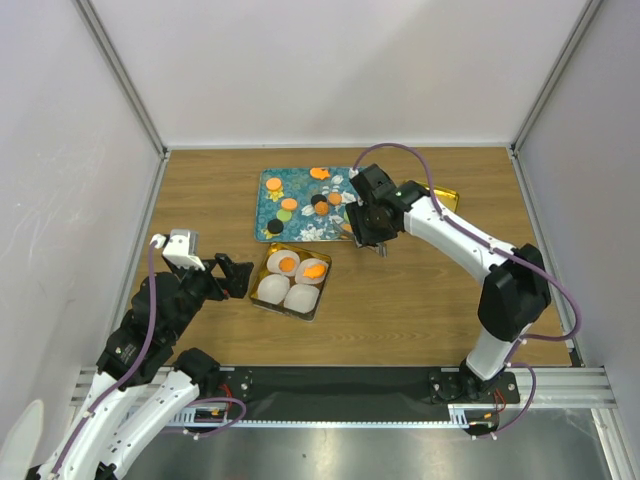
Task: Pack the cookies
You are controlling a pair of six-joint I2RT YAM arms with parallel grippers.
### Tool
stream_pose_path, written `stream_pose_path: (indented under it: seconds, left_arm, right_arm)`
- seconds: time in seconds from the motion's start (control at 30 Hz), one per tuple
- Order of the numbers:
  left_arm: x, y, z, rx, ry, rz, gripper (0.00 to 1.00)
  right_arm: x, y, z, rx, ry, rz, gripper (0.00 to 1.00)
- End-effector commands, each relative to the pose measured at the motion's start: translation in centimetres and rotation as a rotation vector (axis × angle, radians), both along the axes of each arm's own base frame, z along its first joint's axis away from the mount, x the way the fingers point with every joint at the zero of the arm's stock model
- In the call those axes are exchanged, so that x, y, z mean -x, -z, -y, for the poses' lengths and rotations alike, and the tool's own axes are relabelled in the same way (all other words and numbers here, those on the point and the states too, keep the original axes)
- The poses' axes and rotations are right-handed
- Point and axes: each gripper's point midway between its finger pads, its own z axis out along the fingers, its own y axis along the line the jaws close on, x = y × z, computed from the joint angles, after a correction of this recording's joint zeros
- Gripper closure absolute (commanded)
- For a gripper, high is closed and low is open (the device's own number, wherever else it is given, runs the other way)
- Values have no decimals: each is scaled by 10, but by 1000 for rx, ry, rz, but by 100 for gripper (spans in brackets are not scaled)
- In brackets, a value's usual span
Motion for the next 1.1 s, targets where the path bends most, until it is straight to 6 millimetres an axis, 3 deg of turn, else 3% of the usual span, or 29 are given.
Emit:
stream_pose_path:
  seconds: [0.0, 0.47, 0.7, 1.07]
  left_arm:
    - [-4, -2, -1, -8, -7, 15, 0]
    - [-4, -2, -1, -8, -9, 15, 0]
    - [-4, -2, -1, -8, -9, 15, 0]
    - [-4, -2, -2, -8, -13, 19, 0]
  right_arm:
    - [-17, -14, -8, -23, 10, 64, 46]
    - [-17, 0, -8, 0, -1, 34, 48]
    - [-17, -11, -6, 0, -5, 48, 61]
    - [-34, -40, -4, -27, 24, 113, 65]
